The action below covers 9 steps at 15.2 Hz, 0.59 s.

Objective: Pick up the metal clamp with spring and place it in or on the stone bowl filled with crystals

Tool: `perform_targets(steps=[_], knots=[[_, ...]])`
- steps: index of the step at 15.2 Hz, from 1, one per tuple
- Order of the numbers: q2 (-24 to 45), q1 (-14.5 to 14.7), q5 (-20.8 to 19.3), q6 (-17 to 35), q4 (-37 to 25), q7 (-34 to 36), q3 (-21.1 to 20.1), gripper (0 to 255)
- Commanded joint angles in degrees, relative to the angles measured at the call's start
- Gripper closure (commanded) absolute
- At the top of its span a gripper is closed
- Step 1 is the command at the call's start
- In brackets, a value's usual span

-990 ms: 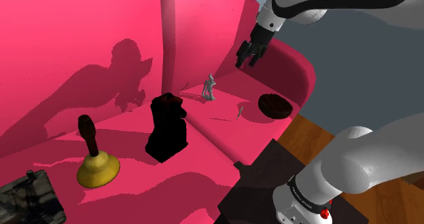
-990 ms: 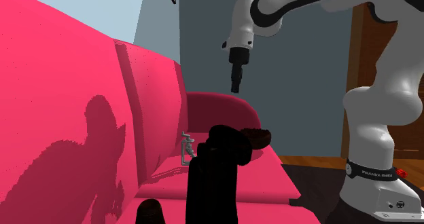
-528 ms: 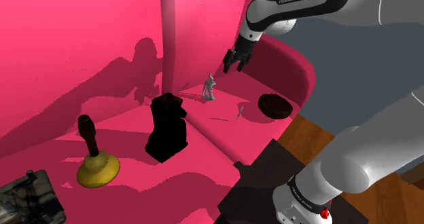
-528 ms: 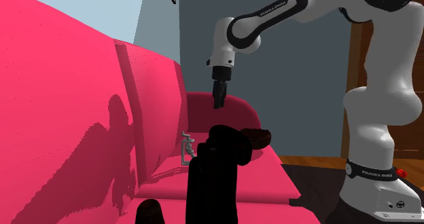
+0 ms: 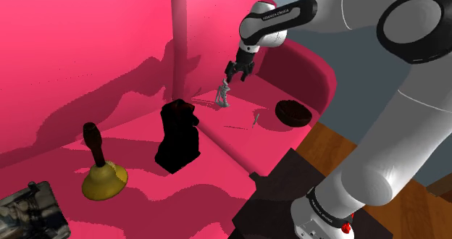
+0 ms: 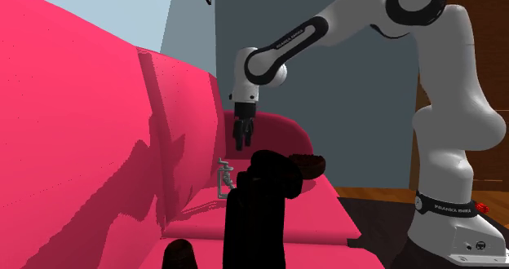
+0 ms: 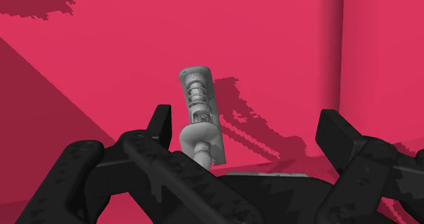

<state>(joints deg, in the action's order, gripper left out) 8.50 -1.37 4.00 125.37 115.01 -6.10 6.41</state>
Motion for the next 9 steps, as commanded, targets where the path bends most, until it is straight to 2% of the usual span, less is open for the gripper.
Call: perform_targets(steps=[1,6,9], knots=[[4.4,-0.4,0.2,0.3,-3.5,-0.1,0.3,0],[15.4,-1.4,0.8,0.6,-13.1,0.0,0.6,0],[16.6,-1.5,1.1,2.5,-12.4,-0.1,0.4,0]])
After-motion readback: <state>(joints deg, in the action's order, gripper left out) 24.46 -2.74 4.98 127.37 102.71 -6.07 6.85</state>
